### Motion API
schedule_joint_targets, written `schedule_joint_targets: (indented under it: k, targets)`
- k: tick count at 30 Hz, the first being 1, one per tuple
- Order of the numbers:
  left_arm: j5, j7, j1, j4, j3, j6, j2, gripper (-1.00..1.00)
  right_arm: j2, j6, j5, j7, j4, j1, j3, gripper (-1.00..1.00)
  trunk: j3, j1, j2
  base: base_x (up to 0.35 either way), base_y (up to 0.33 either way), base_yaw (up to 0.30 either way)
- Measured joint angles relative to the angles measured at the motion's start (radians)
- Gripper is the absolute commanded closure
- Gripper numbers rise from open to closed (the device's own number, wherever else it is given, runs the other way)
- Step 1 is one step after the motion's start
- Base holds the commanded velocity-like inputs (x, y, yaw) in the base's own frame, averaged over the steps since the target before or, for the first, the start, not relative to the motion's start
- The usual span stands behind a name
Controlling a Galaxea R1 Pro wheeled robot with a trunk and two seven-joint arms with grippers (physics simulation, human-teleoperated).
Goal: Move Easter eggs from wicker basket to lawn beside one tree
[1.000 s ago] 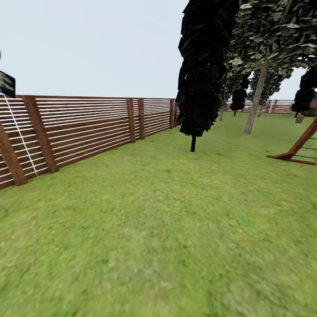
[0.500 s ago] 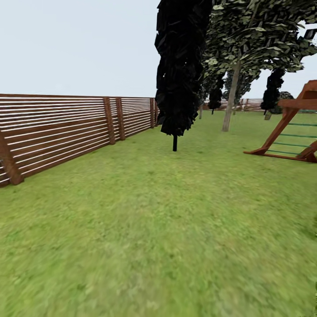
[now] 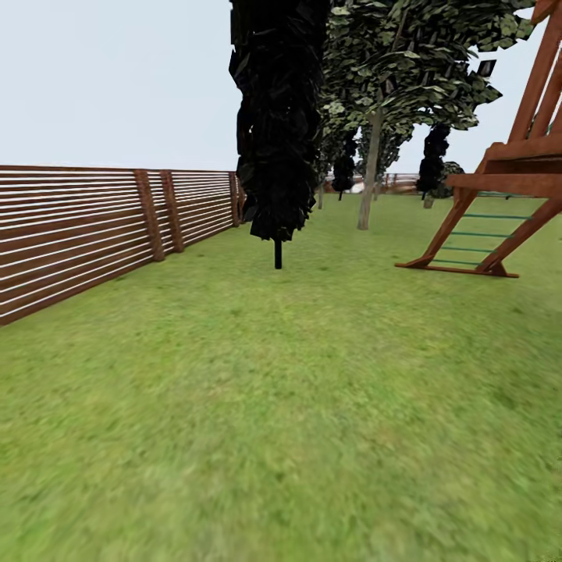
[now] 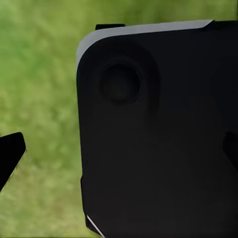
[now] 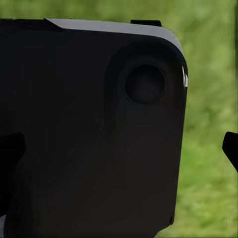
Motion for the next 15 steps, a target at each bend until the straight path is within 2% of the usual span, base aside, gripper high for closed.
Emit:
schedule_joint_targets:
  k: [15]
  targets:
    - [0.000, 0.001, 0.000, 0.000, 0.000, 0.000, 0.000, -1.00, 0.000, 0.000, 0.000, 0.000, 0.000, 0.000, 0.001, -1.00, -0.006, 0.000, 0.000, 0.337, 0.000, -0.273]
